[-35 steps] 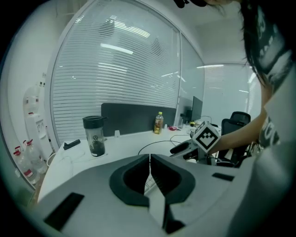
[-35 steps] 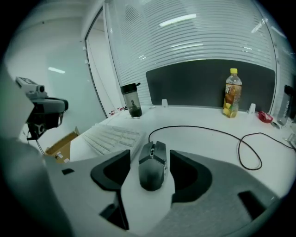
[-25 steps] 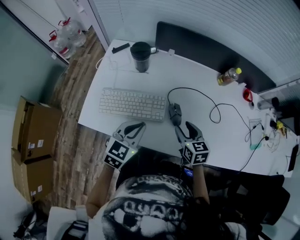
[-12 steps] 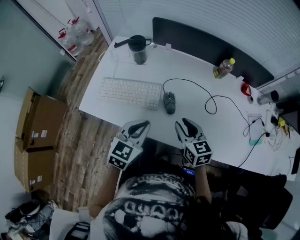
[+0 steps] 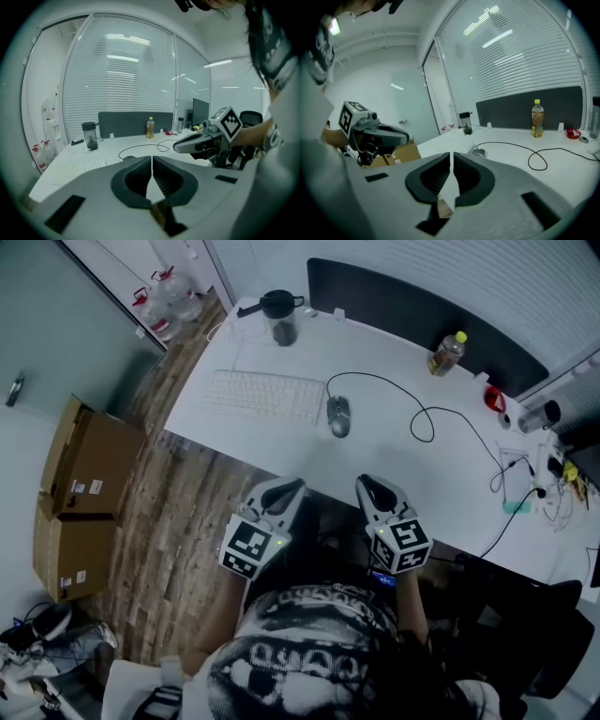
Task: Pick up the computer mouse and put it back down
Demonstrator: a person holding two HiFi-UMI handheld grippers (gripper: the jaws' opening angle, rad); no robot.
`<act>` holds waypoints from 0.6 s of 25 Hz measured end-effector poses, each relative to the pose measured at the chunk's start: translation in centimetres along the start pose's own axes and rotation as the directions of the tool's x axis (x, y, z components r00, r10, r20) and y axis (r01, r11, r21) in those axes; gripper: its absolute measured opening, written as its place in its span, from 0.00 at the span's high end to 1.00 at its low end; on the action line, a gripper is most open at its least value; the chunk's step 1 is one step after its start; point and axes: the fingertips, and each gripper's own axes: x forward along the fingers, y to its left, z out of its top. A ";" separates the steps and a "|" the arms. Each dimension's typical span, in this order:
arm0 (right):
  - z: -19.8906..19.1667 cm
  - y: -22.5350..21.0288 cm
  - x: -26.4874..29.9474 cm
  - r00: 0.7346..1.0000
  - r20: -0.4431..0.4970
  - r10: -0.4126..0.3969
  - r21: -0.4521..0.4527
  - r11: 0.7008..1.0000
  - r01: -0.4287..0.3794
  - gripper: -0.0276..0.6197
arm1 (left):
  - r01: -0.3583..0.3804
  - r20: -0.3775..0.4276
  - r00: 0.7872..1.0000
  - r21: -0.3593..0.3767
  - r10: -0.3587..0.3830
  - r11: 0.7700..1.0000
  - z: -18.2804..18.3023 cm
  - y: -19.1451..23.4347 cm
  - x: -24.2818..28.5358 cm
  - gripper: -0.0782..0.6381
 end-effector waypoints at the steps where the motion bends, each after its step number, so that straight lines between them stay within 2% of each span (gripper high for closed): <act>1: -0.2 0.2 -0.4 1.000 0.002 0.002 -0.002 1.000 -0.002 0.94 | -0.002 0.002 1.000 -0.001 0.002 1.000 -0.1 -0.5 -0.3 0.88; 2: -0.4 0.4 -0.8 1.000 0.004 0.003 -0.003 1.000 -0.003 0.97 | -0.002 0.004 1.000 0.000 0.002 1.000 -0.1 -1.0 -0.5 0.88; 15: -1.8 2.3 -3.9 0.999 0.029 0.020 0.003 1.000 -0.020 0.97 | 0.019 0.046 0.999 0.040 -0.021 0.999 0.4 -5.6 -2.4 0.88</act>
